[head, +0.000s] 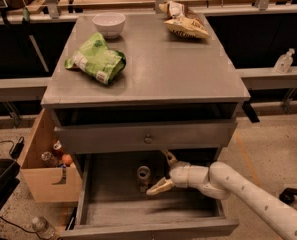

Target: Pick orange can from middle drawer and place on counter

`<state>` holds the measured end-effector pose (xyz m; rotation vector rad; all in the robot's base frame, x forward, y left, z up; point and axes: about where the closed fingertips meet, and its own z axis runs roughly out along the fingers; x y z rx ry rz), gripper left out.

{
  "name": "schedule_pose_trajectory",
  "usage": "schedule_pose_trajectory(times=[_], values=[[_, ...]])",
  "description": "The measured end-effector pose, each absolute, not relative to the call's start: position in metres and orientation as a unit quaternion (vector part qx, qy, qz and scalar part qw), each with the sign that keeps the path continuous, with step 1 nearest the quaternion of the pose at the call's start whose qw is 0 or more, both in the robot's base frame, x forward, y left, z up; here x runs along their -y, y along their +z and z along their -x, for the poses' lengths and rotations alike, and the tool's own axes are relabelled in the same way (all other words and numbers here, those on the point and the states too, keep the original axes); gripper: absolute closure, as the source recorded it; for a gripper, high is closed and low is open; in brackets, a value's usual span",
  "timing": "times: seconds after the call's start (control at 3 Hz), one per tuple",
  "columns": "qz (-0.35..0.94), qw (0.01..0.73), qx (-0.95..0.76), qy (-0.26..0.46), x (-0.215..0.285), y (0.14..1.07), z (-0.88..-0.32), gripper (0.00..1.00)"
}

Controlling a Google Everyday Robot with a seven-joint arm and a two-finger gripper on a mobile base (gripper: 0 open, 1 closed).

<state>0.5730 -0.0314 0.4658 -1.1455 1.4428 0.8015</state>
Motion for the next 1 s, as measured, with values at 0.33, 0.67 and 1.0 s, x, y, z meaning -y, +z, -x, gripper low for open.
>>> schedule_pose_trajectory(times=[0.33,0.67,1.0], values=[[0.489,0.527,-0.603,0.345,0.015,0.458,-0.575,0.00],[0.492,0.524,-0.598,0.355,0.003,0.452,-0.576,0.00],[0.493,0.519,-0.595,0.365,-0.004,0.446,-0.571,0.00]])
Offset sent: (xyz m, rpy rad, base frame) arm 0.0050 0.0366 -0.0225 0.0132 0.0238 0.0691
